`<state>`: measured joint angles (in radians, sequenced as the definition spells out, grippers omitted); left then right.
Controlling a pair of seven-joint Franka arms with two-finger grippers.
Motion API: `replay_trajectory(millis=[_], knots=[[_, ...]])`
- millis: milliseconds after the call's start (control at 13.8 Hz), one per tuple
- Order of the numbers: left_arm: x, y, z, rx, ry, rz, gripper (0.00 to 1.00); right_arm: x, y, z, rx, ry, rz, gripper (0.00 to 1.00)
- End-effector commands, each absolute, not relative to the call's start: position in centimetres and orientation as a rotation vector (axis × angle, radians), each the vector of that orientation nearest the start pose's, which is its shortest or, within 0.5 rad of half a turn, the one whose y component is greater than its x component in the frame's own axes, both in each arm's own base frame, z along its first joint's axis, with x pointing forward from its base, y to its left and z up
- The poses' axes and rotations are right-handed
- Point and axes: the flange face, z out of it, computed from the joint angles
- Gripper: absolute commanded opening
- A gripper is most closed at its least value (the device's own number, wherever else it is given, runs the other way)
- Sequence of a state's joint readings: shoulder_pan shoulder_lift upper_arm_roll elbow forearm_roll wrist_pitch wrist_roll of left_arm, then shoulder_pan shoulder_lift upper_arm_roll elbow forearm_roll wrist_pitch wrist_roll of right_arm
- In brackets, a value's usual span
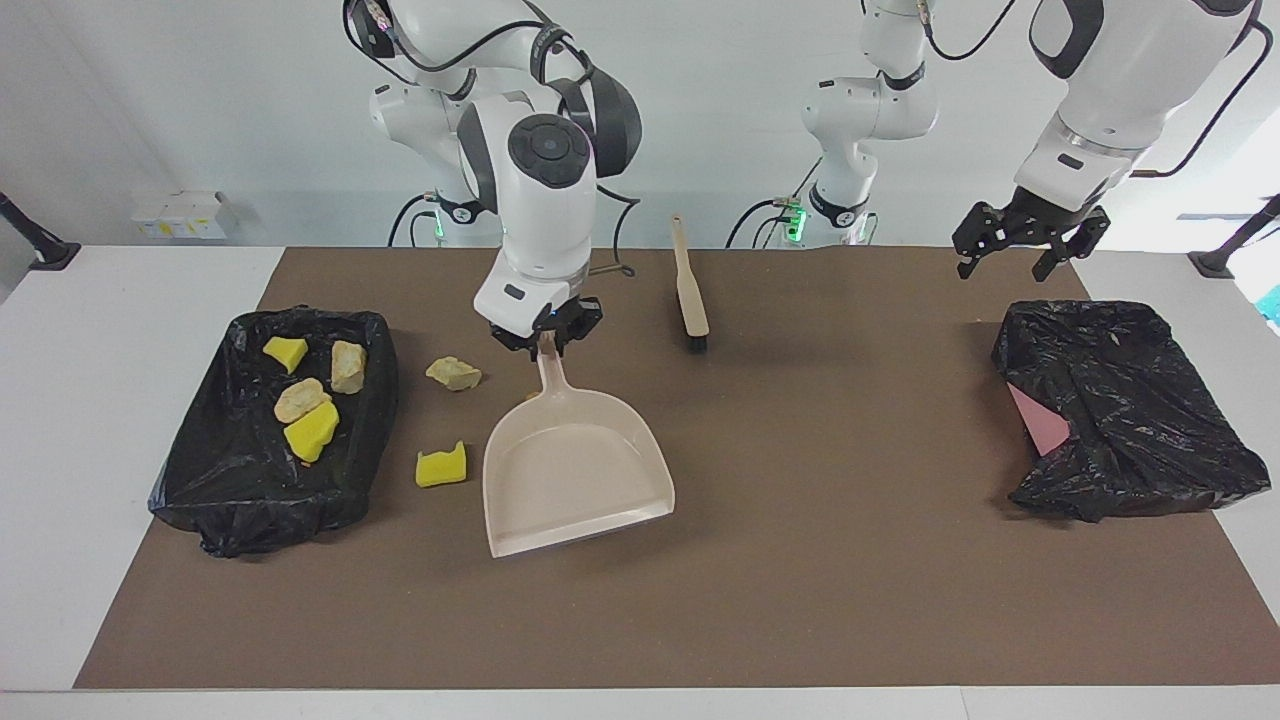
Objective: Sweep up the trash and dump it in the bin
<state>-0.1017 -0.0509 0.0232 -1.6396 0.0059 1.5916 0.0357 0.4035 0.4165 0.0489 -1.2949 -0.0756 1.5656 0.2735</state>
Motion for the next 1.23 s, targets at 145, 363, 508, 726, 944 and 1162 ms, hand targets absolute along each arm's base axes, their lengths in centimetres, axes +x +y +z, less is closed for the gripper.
replay_trajectory(millis=[145,363,508,726,944,1162], knots=[[53.6,-4.1,63.0,-3.113,0.191,-0.017,1.00,62.8,34.5,44.6,-3.136,-0.072,0.225,0.00],[53.6,-4.3,63.1,-3.114,0.204,-0.025,1.00,62.1,39.5,42.0,-3.101,0.062,0.142,0.00],[53.6,-4.5,63.0,-3.114,0.220,-0.022,1.00,61.3,41.9,41.0,-3.069,0.114,0.129,0.00],[53.6,-5.0,62.8,-3.116,0.233,-0.017,1.00,60.7,43.9,38.7,-3.061,0.150,0.129,0.00],[53.5,-5.3,62.8,-3.116,0.240,-0.015,1.00,59.8,45.0,38.0,-3.011,0.153,0.182,0.00],[53.5,-5.4,62.7,-3.121,0.243,-0.012,1.00,59.5,44.7,37.2,-3.001,0.147,0.214,0.08]])
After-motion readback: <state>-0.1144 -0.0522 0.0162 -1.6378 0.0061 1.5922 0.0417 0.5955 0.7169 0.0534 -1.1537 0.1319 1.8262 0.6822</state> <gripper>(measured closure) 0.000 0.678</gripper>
